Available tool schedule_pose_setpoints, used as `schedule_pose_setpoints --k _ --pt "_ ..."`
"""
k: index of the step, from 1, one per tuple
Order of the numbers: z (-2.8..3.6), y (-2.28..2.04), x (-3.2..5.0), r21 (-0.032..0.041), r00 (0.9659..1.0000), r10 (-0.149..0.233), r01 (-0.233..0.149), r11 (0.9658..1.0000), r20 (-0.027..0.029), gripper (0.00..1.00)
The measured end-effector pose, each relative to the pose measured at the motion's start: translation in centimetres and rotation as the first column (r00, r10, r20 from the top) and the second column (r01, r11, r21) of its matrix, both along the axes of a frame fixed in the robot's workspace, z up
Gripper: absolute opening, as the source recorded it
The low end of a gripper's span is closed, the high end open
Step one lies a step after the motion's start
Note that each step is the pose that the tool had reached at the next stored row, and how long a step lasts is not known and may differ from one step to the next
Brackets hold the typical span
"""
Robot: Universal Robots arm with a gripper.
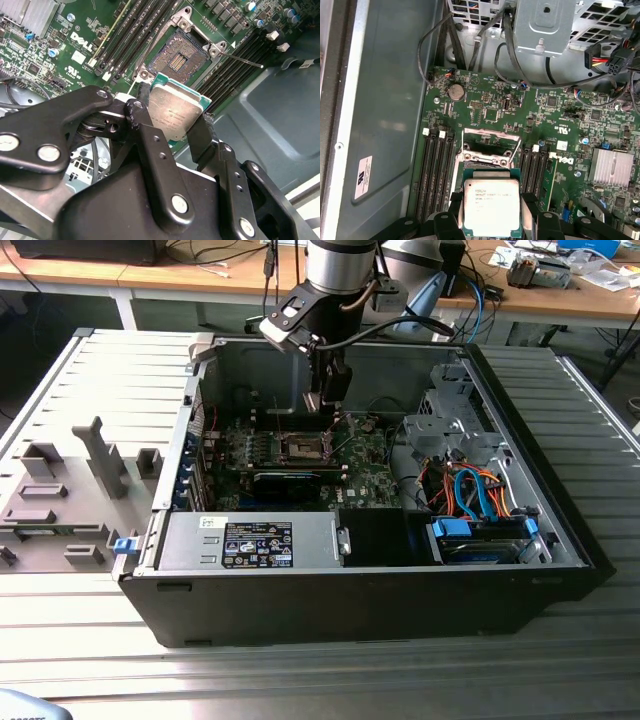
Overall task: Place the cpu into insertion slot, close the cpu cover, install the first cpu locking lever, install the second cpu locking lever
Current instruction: 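Place the cpu into insertion slot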
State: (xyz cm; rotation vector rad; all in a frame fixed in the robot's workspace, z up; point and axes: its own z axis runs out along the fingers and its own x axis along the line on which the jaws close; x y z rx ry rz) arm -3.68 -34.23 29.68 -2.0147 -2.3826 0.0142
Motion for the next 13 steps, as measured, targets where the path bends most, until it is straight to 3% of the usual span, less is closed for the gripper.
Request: schedule_pose_setpoints --k 13 --pt "-0.04 0.00 0.00 -0.0001 0.9999 -0.011 0.011 0.9999 -0.0001 0.55"
